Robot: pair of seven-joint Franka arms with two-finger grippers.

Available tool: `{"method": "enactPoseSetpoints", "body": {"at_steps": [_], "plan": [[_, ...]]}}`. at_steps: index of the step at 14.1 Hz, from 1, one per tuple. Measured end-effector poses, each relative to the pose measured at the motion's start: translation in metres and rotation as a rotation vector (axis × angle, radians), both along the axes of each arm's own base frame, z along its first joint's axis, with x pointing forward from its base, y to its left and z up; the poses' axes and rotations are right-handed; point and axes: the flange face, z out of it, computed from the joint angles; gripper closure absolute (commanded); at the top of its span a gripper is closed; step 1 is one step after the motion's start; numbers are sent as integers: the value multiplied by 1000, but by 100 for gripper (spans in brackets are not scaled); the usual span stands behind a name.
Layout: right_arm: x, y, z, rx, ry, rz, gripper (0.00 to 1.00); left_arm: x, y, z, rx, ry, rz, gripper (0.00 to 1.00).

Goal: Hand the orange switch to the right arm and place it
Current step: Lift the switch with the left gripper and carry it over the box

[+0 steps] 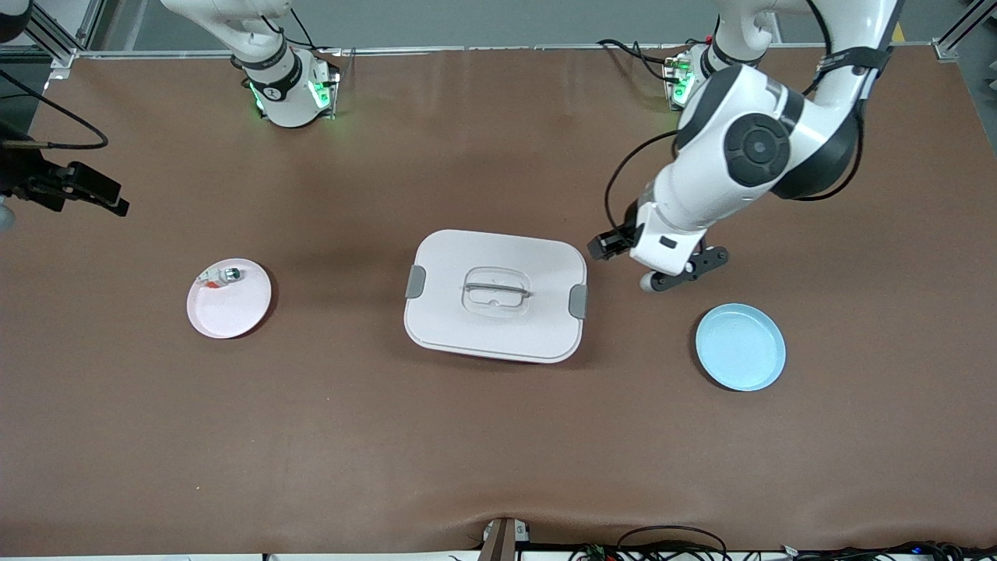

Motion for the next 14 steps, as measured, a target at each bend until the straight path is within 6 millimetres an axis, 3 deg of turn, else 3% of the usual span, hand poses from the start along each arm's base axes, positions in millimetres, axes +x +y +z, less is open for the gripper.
{"method": "enactPoseSetpoints", "body": {"at_steps": [8, 14], "plan": [[22, -5, -47, 5, 85, -6, 0, 7, -97, 4, -118, 109, 348, 87], [27, -1, -63, 73, 118, -17, 0, 9, -133, 2, -217, 183, 631, 87]]}}
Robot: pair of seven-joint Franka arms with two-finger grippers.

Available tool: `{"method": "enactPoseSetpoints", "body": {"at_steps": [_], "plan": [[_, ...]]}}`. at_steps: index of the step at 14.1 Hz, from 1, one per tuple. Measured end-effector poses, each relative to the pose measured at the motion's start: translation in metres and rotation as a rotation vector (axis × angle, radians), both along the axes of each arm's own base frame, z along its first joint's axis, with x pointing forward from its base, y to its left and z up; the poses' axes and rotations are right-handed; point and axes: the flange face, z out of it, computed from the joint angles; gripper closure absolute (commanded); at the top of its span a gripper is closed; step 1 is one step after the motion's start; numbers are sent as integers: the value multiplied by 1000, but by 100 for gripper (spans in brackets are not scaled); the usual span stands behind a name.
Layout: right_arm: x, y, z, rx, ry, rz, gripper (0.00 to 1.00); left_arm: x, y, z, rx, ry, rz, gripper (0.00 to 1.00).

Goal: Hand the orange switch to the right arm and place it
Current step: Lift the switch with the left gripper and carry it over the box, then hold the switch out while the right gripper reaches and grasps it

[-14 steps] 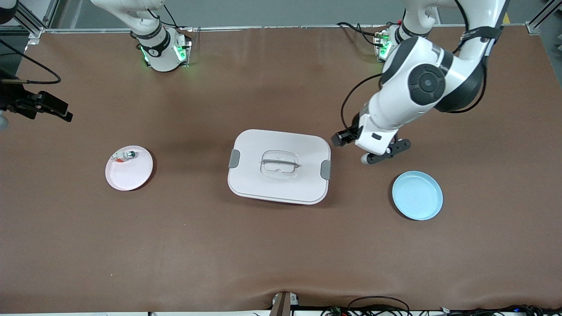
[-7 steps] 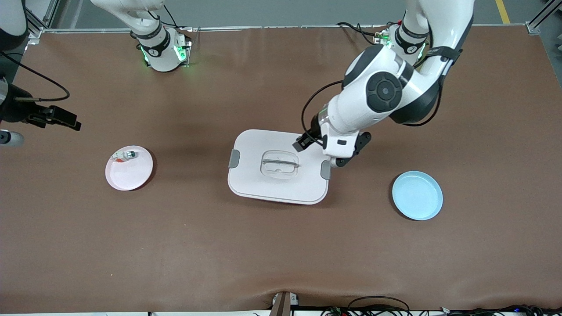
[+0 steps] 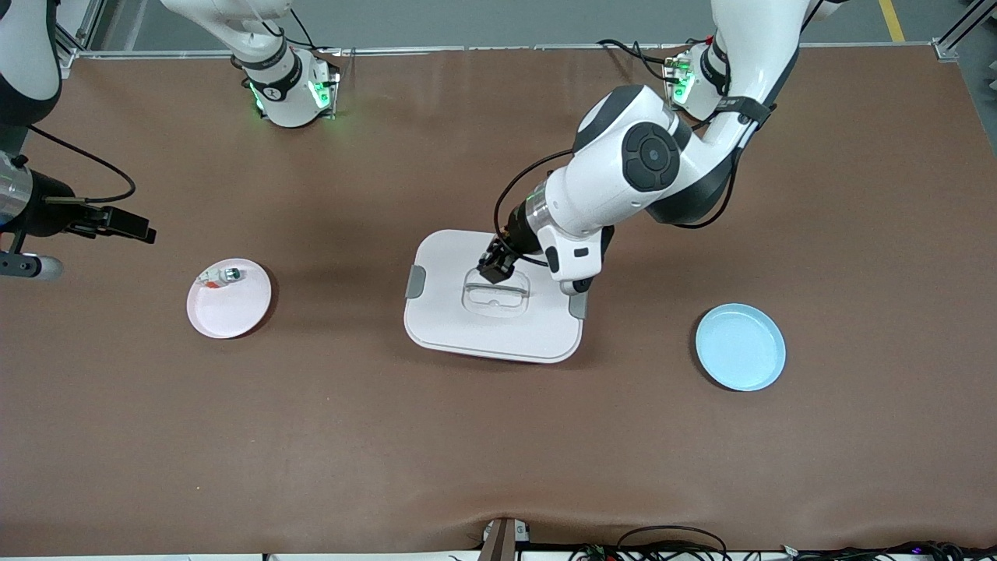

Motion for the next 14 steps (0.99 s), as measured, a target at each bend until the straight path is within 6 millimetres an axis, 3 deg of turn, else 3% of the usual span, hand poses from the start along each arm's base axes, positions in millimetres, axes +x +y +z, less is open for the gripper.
{"method": "enactPoseSetpoints", "body": {"at_steps": [8, 14], "plan": [[0, 20, -27, 186, -7, -47, 0, -14, -51, 5, -164, 136, 193, 87], [-29, 79, -66, 428, -137, 27, 0, -30, -70, -4, -153, 247, 292, 86]]}}
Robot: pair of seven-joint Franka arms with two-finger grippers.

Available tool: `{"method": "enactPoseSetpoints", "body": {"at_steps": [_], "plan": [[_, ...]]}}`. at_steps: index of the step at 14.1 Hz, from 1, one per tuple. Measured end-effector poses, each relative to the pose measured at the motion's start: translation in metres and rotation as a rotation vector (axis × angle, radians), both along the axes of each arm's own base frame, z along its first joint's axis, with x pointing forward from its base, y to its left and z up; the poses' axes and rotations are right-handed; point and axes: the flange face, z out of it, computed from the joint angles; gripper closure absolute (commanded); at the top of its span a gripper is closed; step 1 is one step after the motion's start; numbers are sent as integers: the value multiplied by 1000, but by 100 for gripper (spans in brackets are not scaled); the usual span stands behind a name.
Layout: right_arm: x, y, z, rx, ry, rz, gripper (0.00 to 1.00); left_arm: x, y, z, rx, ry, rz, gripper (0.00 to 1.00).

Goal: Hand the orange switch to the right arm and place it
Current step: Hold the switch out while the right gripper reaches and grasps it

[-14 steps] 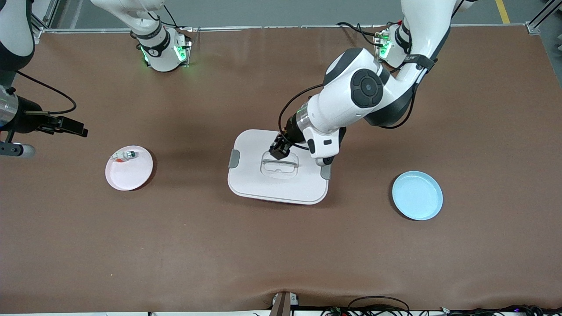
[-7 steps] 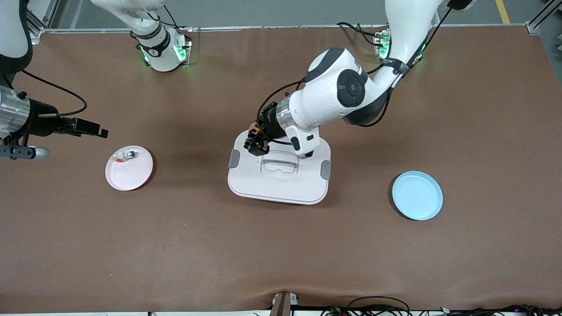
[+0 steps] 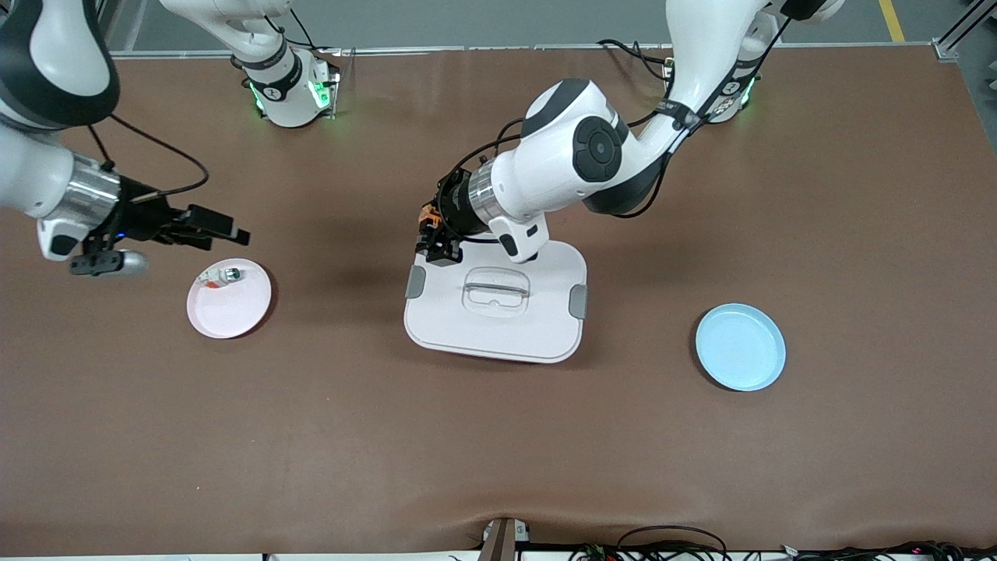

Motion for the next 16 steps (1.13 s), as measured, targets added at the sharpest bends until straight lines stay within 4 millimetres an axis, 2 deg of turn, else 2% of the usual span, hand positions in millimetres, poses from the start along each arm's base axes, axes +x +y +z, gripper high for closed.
{"method": "enactPoseSetpoints", "body": {"at_steps": [3, 5, 10, 16], "plan": [[-15, 15, -36, 98, -33, 58, 0, -1, -2, -1, 8, 49, 52, 86], [-20, 26, -46, 171, -26, 53, 0, -5, -5, 0, 10, 63, 63, 86], [-27, 67, -43, 275, 26, 34, 0, -10, -13, -7, 10, 68, 59, 86], [-38, 120, -38, 257, 126, -41, 0, -7, -17, -15, -5, 53, 81, 86]]}}
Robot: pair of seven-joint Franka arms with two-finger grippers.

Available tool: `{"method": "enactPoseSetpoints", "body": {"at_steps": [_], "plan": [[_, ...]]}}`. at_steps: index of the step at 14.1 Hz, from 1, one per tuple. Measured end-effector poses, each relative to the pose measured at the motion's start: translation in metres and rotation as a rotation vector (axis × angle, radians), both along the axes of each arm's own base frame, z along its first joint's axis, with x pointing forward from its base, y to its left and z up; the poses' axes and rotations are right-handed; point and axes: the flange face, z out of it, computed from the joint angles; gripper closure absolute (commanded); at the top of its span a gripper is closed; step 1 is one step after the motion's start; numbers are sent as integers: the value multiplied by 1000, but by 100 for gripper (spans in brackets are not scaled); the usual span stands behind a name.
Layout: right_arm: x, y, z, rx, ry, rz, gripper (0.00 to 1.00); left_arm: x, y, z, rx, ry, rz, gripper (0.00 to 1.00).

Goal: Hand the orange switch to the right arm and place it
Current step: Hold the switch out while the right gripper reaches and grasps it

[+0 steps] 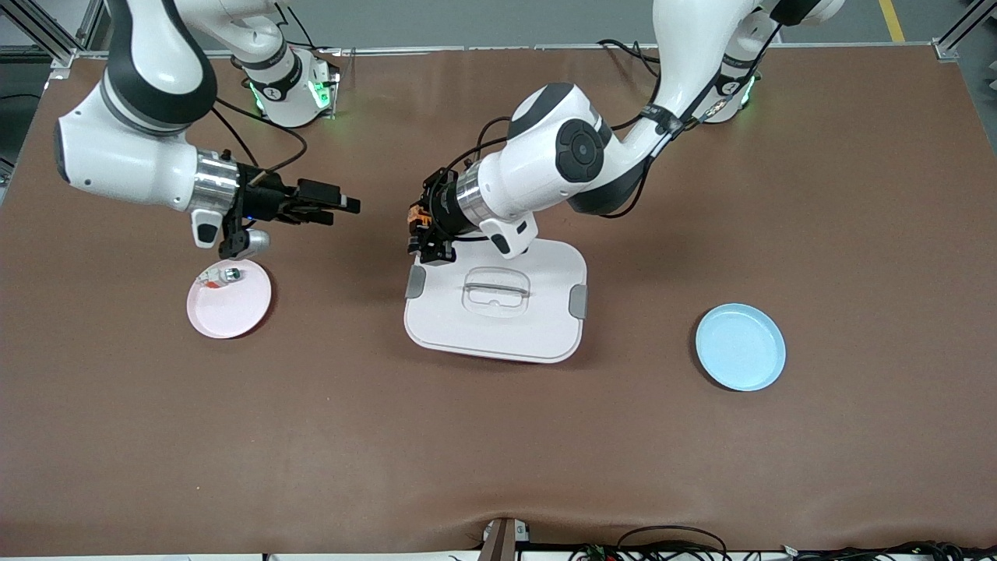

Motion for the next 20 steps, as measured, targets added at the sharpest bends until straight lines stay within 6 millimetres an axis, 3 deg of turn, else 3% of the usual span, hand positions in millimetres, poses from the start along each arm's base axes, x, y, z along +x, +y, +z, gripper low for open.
{"method": "enactPoseSetpoints", "body": {"at_steps": [10, 15, 20], "plan": [[-11, 70, 12, -2, 10, -131, 0, -2, -4, 0, -6, -6, -1, 86], [-11, 80, 9, -4, 11, -153, 0, -3, -5, 1, -8, -7, -3, 86], [-13, 99, -7, -19, 8, -149, 0, -3, -6, 1, -8, -8, -4, 86]]}}
